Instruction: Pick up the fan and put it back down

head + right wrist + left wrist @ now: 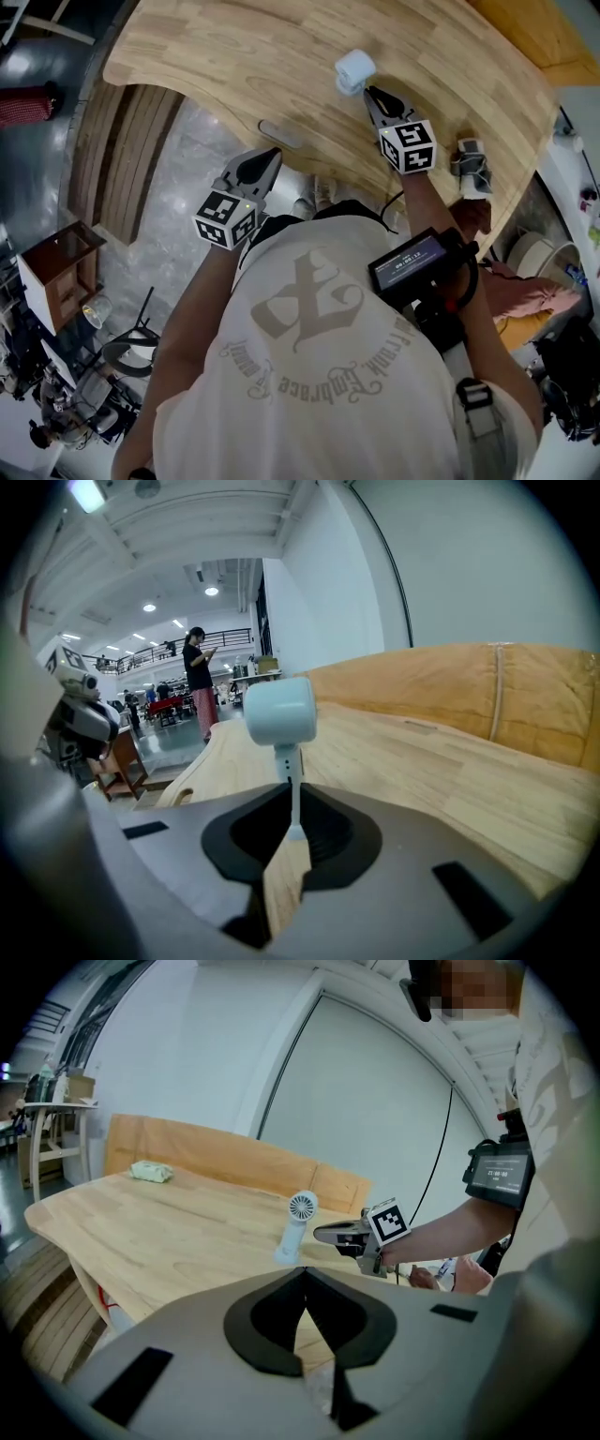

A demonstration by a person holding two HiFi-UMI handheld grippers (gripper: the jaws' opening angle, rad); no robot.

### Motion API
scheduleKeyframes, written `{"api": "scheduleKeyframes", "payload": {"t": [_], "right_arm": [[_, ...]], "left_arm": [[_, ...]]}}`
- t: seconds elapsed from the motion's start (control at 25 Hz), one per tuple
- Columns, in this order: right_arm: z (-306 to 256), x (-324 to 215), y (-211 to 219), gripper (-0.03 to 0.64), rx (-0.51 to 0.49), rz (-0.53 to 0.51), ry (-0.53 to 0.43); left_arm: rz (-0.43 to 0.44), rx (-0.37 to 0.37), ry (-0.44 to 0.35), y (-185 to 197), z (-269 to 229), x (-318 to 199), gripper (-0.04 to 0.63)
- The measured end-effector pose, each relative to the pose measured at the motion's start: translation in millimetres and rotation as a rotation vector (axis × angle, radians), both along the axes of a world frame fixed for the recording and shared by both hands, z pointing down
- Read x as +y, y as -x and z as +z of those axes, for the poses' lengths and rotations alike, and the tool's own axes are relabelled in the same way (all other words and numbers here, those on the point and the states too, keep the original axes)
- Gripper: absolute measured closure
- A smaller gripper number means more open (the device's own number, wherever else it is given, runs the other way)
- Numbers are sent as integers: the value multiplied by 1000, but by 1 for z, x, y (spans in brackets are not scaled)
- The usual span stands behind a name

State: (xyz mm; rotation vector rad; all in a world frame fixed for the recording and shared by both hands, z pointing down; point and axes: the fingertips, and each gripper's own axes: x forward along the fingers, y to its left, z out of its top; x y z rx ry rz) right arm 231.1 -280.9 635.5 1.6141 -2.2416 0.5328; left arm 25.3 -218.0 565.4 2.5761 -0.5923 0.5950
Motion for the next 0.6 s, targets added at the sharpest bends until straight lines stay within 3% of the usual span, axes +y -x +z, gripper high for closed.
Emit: {"api": "scheduleKeyframes", "payload": {"t": [0.24,0.6], "right_arm": [[-26,24,12,601,-9,6,-15],[-78,69,36,603,-119,67,-77]], "left_arm": [[41,27,-27,-3,-9,7,584],[84,46,-68,19,-22,29,584]]}}
